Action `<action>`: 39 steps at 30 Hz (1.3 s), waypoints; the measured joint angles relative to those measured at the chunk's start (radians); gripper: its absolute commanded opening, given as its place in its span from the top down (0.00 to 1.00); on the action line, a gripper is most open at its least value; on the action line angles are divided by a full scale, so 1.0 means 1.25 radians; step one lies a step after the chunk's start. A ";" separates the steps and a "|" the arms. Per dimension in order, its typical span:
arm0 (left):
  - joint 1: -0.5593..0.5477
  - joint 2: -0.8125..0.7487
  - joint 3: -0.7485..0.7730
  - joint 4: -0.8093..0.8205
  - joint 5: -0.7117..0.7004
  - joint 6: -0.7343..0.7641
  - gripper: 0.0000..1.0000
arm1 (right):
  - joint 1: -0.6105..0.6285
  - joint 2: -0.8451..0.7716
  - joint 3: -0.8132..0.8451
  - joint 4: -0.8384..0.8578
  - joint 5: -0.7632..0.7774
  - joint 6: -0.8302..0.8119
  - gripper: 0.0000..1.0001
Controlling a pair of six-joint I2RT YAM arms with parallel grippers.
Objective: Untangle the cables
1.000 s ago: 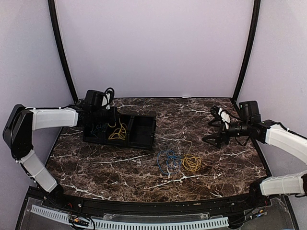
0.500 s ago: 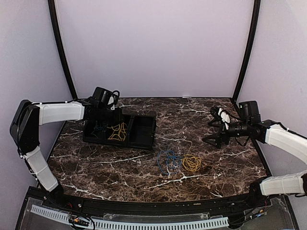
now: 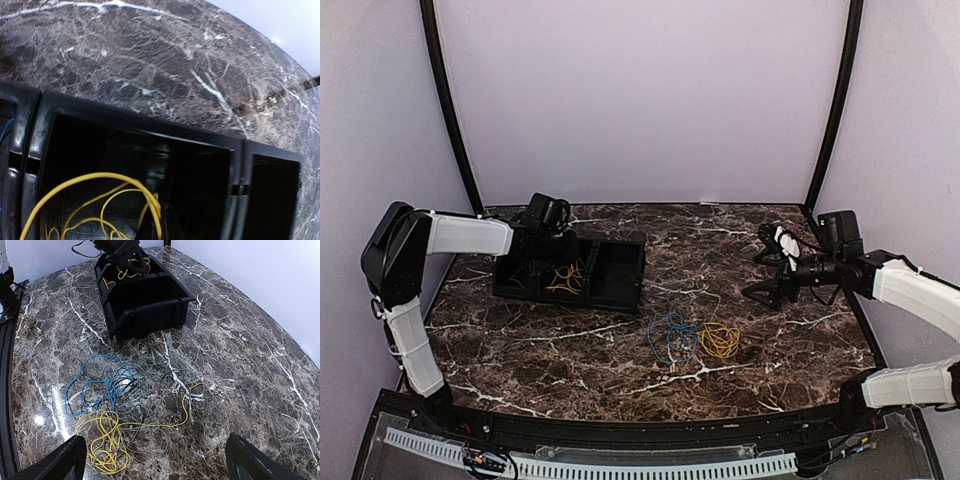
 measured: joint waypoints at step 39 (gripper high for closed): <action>-0.023 -0.172 -0.001 -0.106 -0.083 0.021 0.65 | 0.000 0.030 0.001 -0.031 0.001 -0.018 0.01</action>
